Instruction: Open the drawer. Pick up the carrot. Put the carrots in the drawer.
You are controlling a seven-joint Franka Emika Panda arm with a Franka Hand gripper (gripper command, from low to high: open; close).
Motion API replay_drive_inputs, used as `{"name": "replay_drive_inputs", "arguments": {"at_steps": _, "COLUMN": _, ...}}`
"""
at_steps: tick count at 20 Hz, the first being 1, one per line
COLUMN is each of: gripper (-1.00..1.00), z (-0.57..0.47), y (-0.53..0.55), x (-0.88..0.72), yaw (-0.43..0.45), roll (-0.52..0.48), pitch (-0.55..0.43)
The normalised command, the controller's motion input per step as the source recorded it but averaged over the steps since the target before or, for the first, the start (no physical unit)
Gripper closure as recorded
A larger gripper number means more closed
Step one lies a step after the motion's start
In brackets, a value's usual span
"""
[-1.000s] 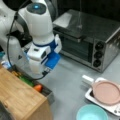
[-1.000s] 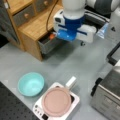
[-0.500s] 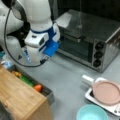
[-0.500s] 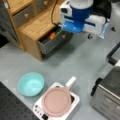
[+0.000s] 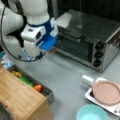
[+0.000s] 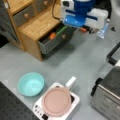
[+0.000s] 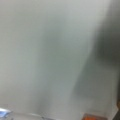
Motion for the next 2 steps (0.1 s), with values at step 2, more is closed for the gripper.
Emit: {"name": "replay_drive_inputs", "arguments": {"at_steps": 2, "gripper": -1.0, "z": 0.24, "y": -0.07, "x": 0.04, "yaw": -0.055, "roll": -0.07, "pitch": 0.044}}
